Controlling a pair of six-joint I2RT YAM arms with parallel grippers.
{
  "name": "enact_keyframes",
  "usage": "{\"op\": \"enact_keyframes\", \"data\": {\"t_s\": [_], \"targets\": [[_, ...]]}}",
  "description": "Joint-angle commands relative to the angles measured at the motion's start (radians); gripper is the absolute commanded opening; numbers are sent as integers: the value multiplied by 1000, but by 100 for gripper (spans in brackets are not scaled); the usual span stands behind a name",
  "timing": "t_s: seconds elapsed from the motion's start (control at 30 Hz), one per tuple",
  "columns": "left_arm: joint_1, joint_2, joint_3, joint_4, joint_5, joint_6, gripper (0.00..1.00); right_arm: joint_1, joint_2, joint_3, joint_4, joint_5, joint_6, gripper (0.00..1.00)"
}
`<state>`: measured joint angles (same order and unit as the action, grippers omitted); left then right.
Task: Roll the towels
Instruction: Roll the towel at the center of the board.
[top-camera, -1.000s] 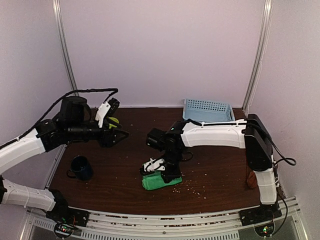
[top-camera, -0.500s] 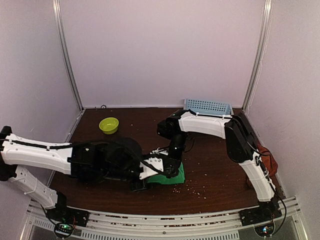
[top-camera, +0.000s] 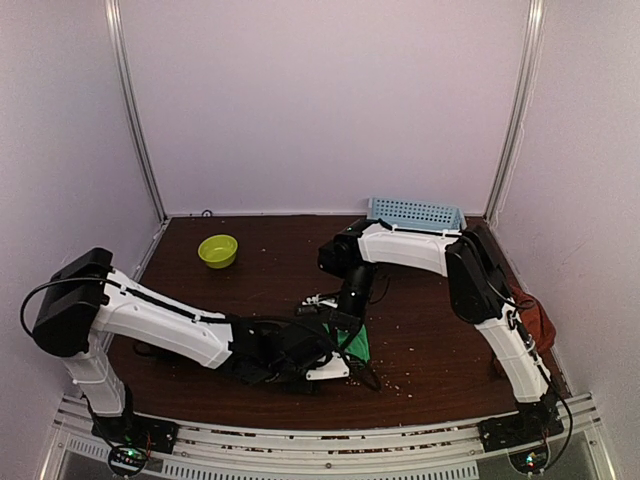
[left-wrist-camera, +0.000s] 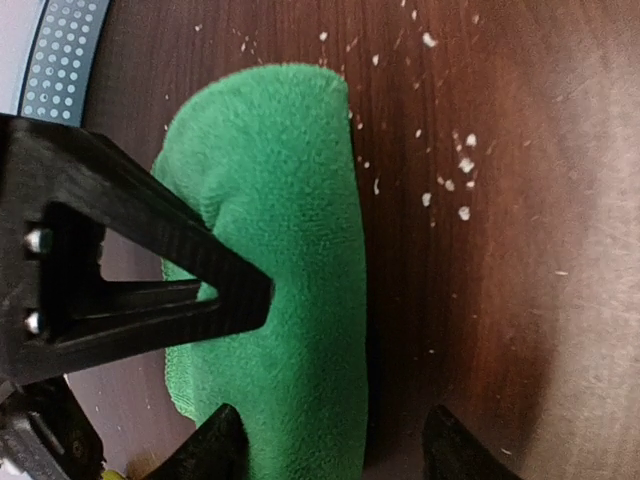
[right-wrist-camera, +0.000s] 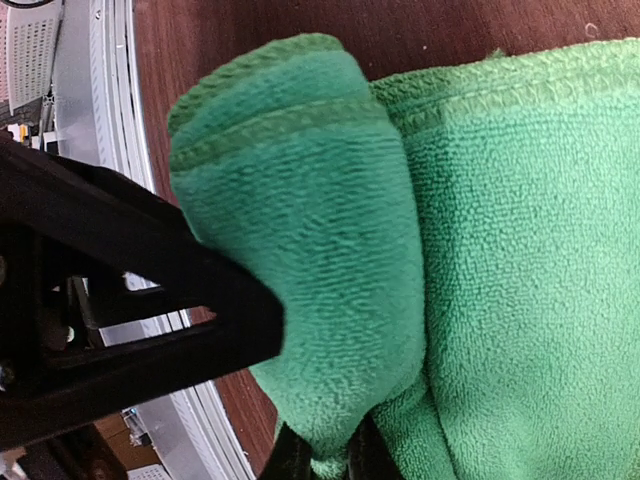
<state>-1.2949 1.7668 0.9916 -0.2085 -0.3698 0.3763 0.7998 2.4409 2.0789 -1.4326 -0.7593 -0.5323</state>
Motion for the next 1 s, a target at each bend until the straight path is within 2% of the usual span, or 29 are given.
{"op": "enact_keyframes", "data": {"t_s": [0.0,0.13,0.27,0.33,0.4,0.43,0.53,0.6,0.63,0.8,0.9,0.97], "targets": [[19,83,34,89,-82,42,61,-10,75,-27,74,114,-24,2],[19,150,51,106,-136,51,56,-10,46,-35,74,90,-44,2],[21,176,66,96,-104,47,39,-14,-20,-32,74,50,-80,7],[20,190,89,62,-64,28,27,-24,-58,-13,74,27,-87,16],[20,202,120,-1,-16,-2,17,-50,-110,12,75,-11,-86,22],[20,199,132,-42,12,-22,15,-73,-140,26,76,-30,-87,29],[22,208,194,-173,117,-95,11,-132,-252,42,75,-86,-98,38],[22,235,255,-291,207,-147,10,-162,-319,10,76,-118,-117,49],[22,247,281,-343,251,-168,10,-174,-354,-14,75,-121,-125,51],[43,278,370,-471,470,-246,9,-300,-540,-81,75,-127,-134,52],[84,327,437,-527,621,-278,9,-420,-678,-146,75,-321,-166,51],[120,363,473,-541,736,-296,9,-432,-769,-229,76,-348,-210,50]]}}
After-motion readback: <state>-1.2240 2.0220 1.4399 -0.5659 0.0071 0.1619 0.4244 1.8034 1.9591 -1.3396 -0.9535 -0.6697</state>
